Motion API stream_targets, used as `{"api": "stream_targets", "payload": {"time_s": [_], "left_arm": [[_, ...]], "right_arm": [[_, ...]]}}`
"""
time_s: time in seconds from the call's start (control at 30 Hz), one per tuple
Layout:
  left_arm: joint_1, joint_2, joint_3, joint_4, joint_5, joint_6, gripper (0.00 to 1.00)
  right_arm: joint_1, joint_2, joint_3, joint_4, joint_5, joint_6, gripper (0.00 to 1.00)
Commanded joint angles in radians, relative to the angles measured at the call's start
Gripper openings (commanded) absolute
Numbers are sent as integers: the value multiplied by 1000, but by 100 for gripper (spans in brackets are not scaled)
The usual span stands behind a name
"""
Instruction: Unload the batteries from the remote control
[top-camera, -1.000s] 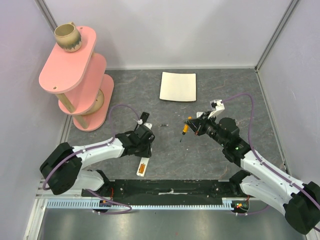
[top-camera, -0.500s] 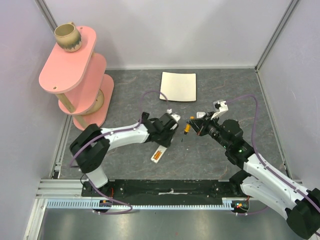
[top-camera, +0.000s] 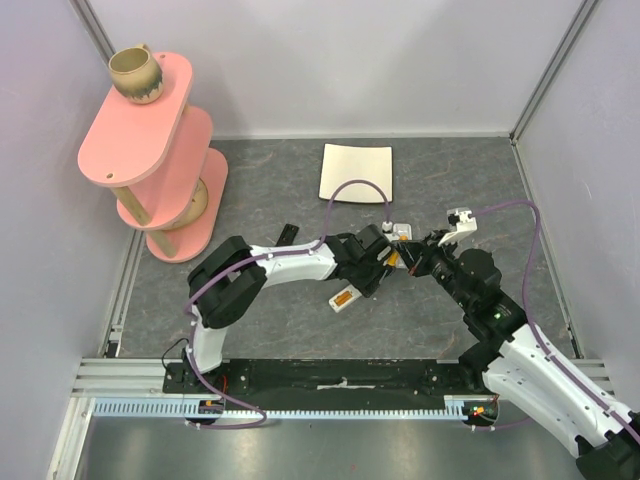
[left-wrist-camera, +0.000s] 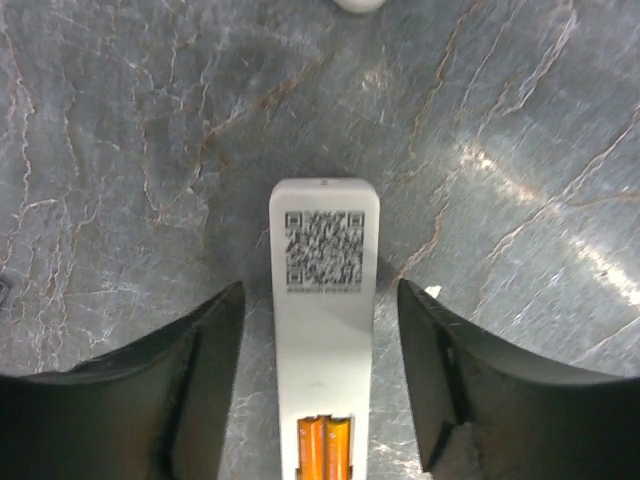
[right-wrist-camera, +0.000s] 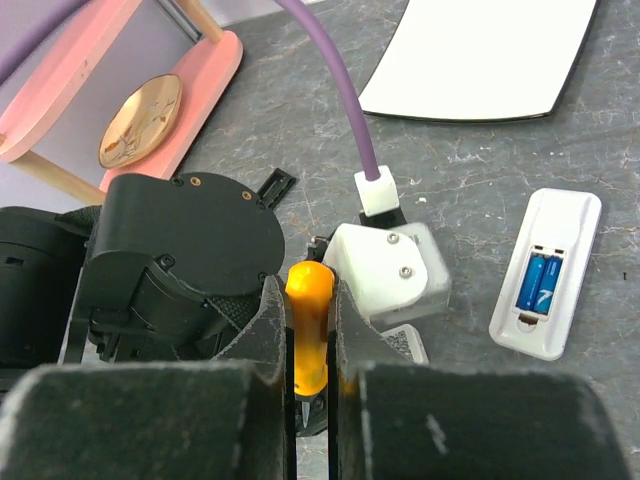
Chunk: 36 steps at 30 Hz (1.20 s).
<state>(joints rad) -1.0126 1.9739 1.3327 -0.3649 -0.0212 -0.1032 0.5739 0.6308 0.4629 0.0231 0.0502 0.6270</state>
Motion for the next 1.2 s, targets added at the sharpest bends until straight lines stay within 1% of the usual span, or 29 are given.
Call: {"api": "stream_targets", "payload": {"time_s": [0.0,0.07,0.13,0.27,0.4,0.57,0.6,0.73,0.8,0.93,1.0,1.03,1.07,1.1,1.17], "left_arm": [[-6,-58,-59,55,-2,42,73],[-4,-111,-101,73,-10,39,77],[-3,-144,-130,102,4,43,78],[-3,-222,-243,145,15,37,78],[-3,-280,-363,188,17,-6,77],[-1,-363,-516,245,17,-56,71],[-3,-394,-536,254,42,-70,68],[-3,-457,-638,311,53,-76,61],[-4,-474,-656,331,59,-64,56],[-3,-495,-688,360,86,-35,50],[-3,-498,-691,388,87,-26,50],[-3,-498,-693,394,86,-24,52],[-4,-495,-693,399,86,-20,54],[-4,-494,-691,405,84,-18,61],[-3,-483,-690,414,83,-18,65]], "right_arm": [[1,-16,2,9,16,-6,0],[1,-16,2,9,16,-4,0],[1,-17,2,12,14,-4,0],[1,-19,-3,18,11,-6,0],[3,-16,-12,35,8,-3,0],[0,4,-32,69,-6,7,0],[3,10,-41,86,-9,8,0],[1,35,-72,149,-27,20,0],[1,58,-93,201,-35,23,0],[1,116,-128,305,-47,28,0],[1,159,-142,380,-47,30,0],[1,174,-147,405,-49,28,0],[1,190,-153,432,-47,28,0],[1,220,-155,470,-73,28,0],[1,250,-153,501,-79,31,0]]}}
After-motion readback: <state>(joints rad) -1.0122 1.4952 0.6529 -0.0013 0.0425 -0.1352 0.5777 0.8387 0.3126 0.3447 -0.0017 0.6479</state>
